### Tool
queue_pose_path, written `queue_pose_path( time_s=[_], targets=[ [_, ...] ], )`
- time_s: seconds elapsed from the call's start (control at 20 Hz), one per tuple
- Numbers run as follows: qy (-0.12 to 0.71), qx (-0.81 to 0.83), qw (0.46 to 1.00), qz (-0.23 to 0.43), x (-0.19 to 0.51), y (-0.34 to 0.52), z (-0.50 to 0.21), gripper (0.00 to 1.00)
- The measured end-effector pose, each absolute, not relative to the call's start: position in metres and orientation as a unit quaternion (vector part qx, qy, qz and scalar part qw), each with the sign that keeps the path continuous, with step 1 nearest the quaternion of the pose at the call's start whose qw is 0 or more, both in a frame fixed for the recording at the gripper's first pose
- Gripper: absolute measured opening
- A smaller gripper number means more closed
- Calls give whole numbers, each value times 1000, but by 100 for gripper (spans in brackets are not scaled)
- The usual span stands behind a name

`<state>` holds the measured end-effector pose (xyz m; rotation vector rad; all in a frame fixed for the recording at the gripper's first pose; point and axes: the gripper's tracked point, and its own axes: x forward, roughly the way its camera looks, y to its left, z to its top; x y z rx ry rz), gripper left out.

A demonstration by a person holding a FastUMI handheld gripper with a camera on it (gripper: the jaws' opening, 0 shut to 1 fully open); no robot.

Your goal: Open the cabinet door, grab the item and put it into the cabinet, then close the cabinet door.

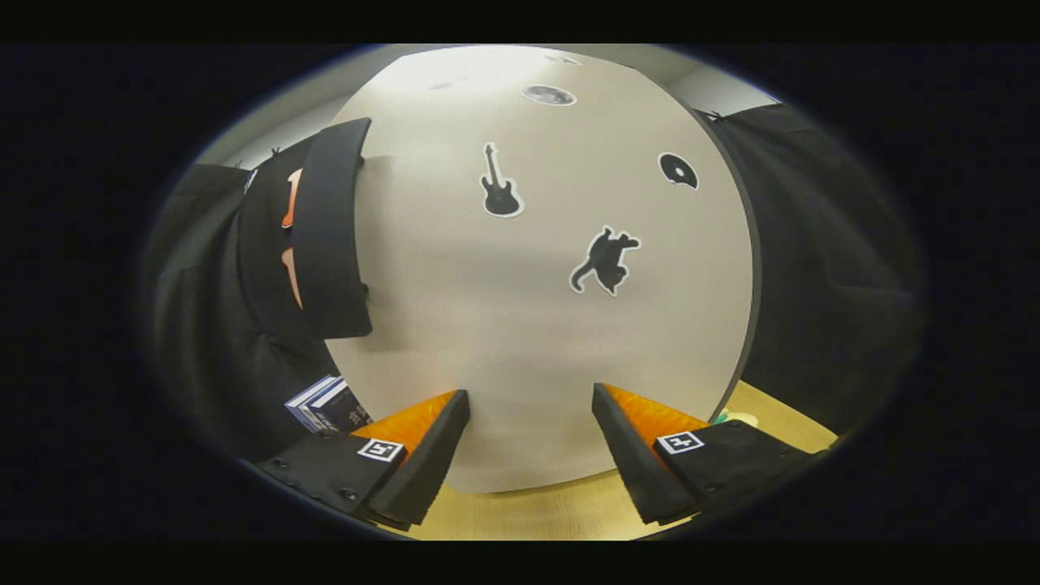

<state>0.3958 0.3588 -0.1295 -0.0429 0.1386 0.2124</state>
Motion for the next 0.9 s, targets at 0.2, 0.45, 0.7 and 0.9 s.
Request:
queue_pose_path(
  time_s=[0.2, 0.45, 0.7, 0.9],
  targets=[
    [49, -60, 992, 97, 354, 356, -100, 98],
    [31, -64, 993, 96, 280, 336, -61, 98],
    [12, -38, 996, 79, 229, 307, -18, 98],
    [-9, -30, 998, 62, 191, 289, 13, 98]
  ],
)
